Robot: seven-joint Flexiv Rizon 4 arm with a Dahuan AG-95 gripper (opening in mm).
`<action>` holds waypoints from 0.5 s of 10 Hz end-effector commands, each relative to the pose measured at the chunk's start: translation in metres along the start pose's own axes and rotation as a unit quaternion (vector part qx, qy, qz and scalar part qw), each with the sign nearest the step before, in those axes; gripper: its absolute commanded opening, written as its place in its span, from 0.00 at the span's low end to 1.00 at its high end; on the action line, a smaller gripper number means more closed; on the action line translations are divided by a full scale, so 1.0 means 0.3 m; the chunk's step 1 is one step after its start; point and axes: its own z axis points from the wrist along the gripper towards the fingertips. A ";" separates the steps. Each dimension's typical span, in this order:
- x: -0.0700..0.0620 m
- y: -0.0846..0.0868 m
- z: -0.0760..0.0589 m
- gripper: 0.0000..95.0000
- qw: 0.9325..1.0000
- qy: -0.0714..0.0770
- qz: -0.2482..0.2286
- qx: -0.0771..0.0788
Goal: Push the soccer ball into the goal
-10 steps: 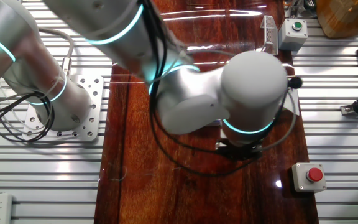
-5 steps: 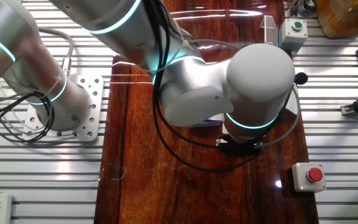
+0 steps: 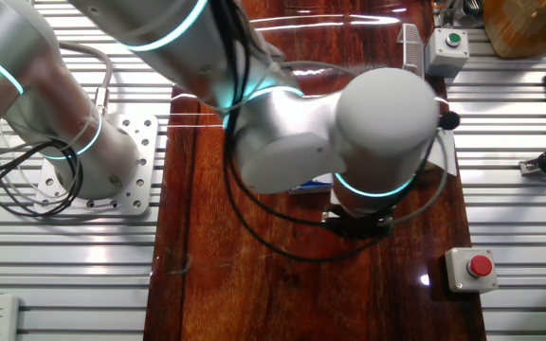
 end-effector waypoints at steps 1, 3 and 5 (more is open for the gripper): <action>-0.008 -0.007 0.007 0.00 1.000 -0.005 0.001 -0.002; -0.045 -0.016 0.024 0.00 1.000 -0.005 0.008 -0.002; -0.104 -0.032 0.028 0.00 1.000 -0.004 0.012 -0.002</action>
